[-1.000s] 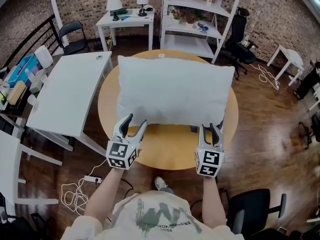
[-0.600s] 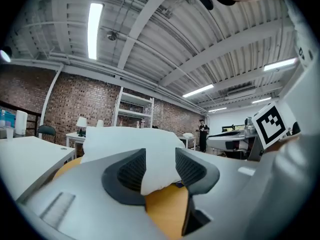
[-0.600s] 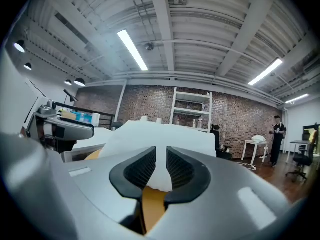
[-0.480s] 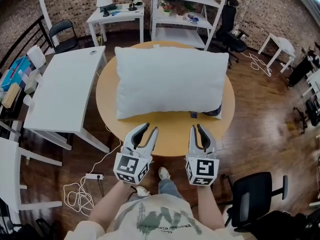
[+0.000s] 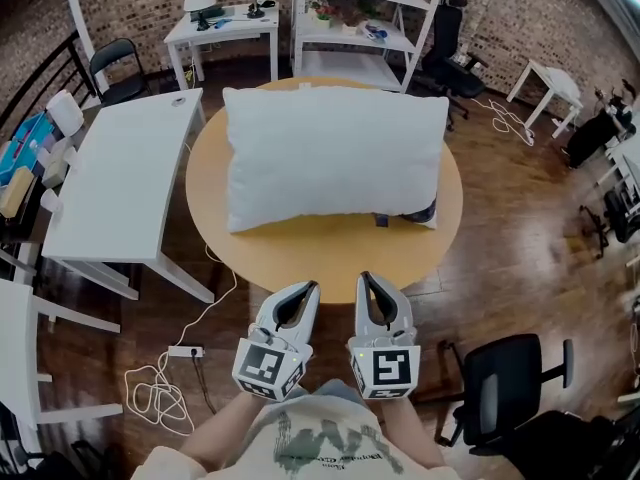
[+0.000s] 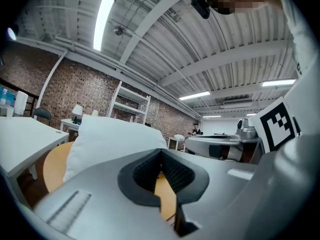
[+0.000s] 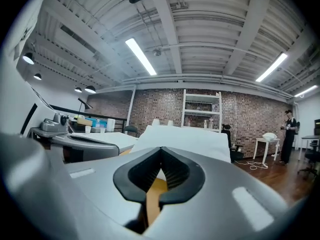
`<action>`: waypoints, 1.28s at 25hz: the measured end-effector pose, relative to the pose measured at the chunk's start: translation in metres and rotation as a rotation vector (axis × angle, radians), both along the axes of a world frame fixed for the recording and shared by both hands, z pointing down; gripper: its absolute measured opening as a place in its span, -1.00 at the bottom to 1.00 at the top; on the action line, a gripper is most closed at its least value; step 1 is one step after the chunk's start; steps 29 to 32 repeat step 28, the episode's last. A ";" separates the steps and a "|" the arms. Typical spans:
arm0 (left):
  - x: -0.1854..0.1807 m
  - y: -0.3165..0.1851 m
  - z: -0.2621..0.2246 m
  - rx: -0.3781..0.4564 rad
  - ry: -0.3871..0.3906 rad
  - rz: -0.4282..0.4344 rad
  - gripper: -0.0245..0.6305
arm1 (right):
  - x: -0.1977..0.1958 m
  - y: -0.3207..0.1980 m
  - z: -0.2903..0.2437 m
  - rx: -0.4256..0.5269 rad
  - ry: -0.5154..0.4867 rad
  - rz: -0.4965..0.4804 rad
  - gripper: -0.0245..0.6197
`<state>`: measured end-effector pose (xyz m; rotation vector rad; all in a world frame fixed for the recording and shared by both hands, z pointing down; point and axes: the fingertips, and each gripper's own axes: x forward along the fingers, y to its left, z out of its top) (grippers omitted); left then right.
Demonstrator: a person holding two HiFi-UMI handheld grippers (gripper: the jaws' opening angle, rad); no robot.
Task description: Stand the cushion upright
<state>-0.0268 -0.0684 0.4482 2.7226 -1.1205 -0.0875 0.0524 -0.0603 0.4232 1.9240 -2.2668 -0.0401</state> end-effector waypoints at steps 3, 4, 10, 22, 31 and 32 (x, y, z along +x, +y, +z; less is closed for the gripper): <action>0.008 0.017 -0.001 0.002 -0.011 0.009 -0.93 | -0.006 0.014 0.003 -0.010 -0.003 -0.035 -0.92; 0.009 0.023 -0.003 0.004 -0.010 0.011 -0.93 | -0.008 0.019 0.004 -0.009 -0.010 -0.045 -0.92; 0.015 0.057 -0.006 0.007 -0.028 -0.004 -0.93 | -0.012 0.048 0.006 0.005 -0.054 -0.091 -0.92; 0.023 0.108 0.007 -0.017 -0.075 -0.016 -0.93 | -0.005 0.101 0.022 -0.025 -0.099 -0.103 -0.92; 0.027 0.120 0.002 -0.002 -0.081 -0.008 -0.93 | -0.004 0.113 0.020 -0.017 -0.096 -0.107 -0.92; 0.027 0.120 0.002 -0.002 -0.081 -0.008 -0.93 | -0.004 0.113 0.020 -0.017 -0.096 -0.107 -0.92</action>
